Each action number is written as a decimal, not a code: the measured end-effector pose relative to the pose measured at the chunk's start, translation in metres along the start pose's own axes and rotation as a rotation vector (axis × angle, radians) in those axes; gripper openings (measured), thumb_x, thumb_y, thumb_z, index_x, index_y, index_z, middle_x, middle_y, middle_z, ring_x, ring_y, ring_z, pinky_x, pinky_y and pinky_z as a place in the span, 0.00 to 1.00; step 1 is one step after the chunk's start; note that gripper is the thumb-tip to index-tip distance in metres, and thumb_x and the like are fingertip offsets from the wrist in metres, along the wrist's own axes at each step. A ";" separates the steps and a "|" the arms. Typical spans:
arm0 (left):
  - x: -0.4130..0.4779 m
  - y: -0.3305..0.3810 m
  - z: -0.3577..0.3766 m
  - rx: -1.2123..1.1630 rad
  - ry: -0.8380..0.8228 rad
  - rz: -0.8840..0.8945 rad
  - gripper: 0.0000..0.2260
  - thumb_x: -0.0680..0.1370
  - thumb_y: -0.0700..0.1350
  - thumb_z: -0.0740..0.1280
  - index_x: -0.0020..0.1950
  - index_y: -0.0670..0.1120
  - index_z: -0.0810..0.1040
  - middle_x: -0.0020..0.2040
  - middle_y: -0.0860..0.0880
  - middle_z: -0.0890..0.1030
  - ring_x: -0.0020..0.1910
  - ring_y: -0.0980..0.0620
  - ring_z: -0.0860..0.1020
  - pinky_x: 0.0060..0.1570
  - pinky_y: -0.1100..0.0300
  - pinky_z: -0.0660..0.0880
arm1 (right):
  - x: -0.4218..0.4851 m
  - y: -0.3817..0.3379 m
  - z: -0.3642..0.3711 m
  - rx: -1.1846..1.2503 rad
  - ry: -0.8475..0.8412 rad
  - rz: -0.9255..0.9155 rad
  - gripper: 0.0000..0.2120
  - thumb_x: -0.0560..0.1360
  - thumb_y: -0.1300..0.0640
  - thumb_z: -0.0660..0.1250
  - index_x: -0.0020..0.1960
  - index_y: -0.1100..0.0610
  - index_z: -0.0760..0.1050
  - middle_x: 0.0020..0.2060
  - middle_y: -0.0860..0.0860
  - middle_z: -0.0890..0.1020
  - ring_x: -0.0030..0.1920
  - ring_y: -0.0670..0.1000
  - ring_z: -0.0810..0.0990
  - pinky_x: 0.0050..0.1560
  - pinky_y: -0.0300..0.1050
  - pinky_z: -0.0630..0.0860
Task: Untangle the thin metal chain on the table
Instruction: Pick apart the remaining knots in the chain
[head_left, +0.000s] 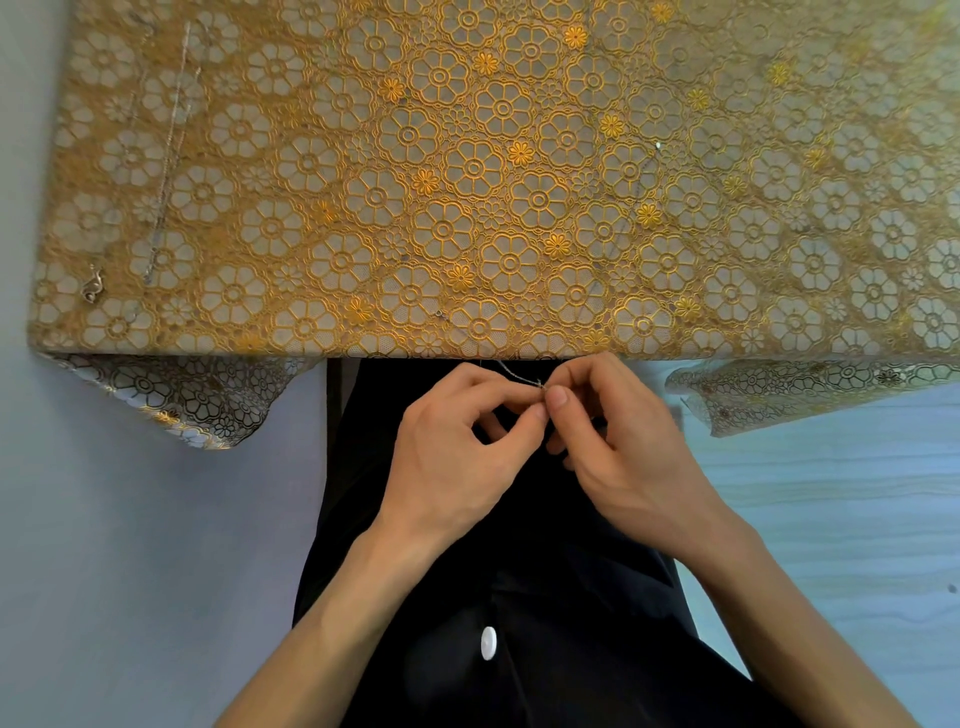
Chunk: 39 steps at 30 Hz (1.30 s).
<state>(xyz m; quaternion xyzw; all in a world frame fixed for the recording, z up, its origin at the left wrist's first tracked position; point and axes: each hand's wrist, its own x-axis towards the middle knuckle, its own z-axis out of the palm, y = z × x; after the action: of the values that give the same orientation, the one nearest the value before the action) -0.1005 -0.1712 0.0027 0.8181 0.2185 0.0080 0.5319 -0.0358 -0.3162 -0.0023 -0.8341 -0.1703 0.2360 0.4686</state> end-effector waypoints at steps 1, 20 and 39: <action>0.000 0.000 0.000 -0.001 0.002 0.003 0.04 0.75 0.45 0.75 0.46 0.56 0.86 0.45 0.58 0.82 0.39 0.56 0.80 0.38 0.72 0.70 | 0.000 -0.001 0.000 0.029 0.006 0.010 0.04 0.80 0.50 0.61 0.49 0.49 0.73 0.41 0.46 0.78 0.42 0.52 0.80 0.42 0.55 0.77; 0.027 0.028 -0.012 -0.774 -0.089 -0.262 0.15 0.67 0.54 0.75 0.48 0.48 0.87 0.35 0.52 0.80 0.33 0.56 0.73 0.37 0.61 0.68 | 0.028 -0.018 -0.010 -0.123 0.163 -0.215 0.07 0.77 0.48 0.67 0.55 0.42 0.79 0.45 0.41 0.76 0.34 0.48 0.78 0.36 0.42 0.76; 0.090 0.076 -0.055 -1.058 0.127 -0.265 0.07 0.74 0.45 0.69 0.49 0.48 0.85 0.46 0.47 0.85 0.38 0.53 0.81 0.37 0.63 0.77 | 0.099 -0.048 -0.076 -0.208 0.068 -0.382 0.07 0.79 0.48 0.65 0.47 0.49 0.79 0.36 0.42 0.79 0.37 0.49 0.79 0.35 0.45 0.76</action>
<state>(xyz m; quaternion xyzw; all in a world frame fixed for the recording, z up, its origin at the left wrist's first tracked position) -0.0064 -0.1164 0.0730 0.4026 0.3175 0.0989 0.8528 0.0853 -0.2960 0.0500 -0.8380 -0.3330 0.0959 0.4216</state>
